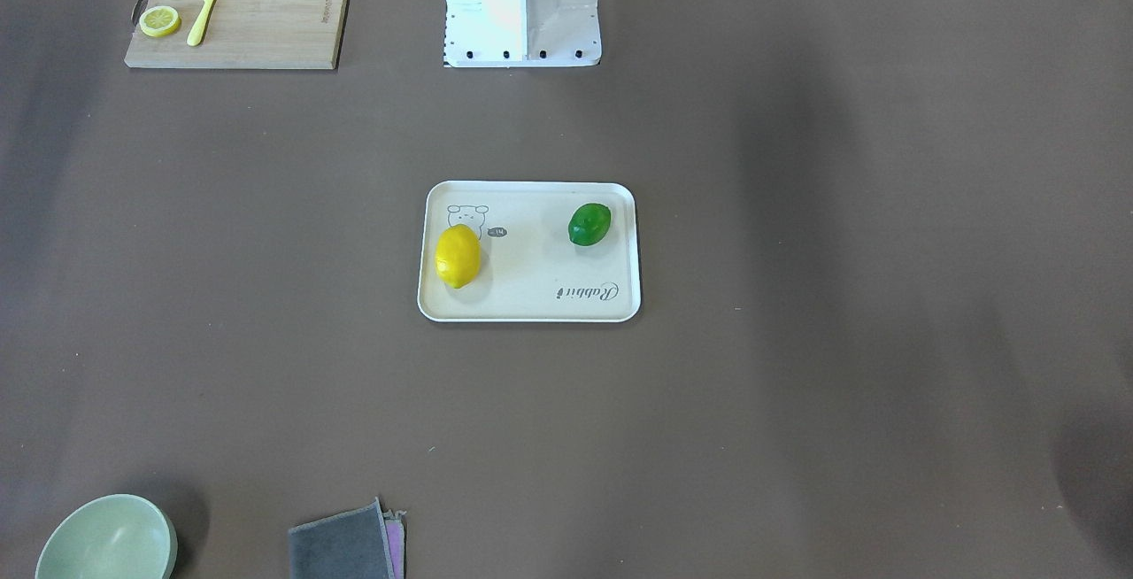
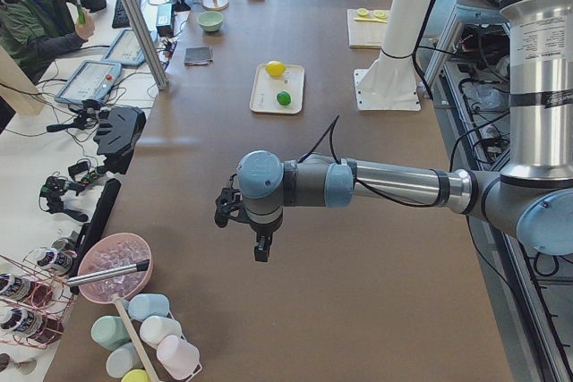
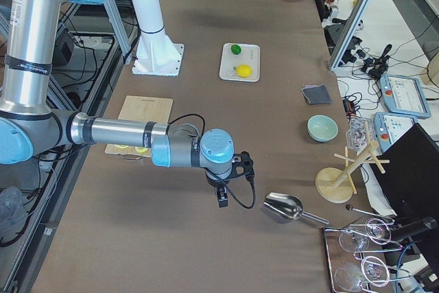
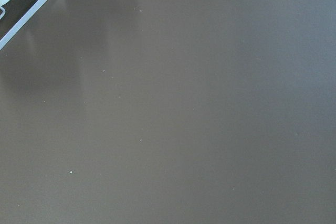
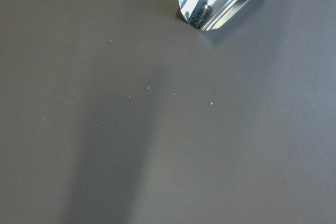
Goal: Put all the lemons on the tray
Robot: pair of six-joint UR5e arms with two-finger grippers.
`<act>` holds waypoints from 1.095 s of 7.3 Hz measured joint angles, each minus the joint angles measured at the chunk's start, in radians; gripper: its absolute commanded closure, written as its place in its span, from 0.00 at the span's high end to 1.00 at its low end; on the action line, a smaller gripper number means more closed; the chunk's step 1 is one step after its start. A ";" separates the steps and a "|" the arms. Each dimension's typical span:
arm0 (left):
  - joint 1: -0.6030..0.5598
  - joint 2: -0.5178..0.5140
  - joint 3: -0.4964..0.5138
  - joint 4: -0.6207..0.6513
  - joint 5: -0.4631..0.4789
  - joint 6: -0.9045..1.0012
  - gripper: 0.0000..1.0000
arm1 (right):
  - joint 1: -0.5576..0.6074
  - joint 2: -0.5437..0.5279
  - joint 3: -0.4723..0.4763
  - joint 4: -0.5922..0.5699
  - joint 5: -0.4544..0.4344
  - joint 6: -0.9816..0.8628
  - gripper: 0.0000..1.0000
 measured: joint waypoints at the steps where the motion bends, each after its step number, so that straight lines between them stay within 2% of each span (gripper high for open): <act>1: 0.000 0.000 0.001 0.000 0.000 0.000 0.98 | 0.000 0.000 0.001 0.000 0.001 0.000 1.00; 8: 0.002 -0.001 0.003 0.000 0.000 -0.002 0.98 | 0.000 0.001 0.000 0.022 0.021 0.000 1.00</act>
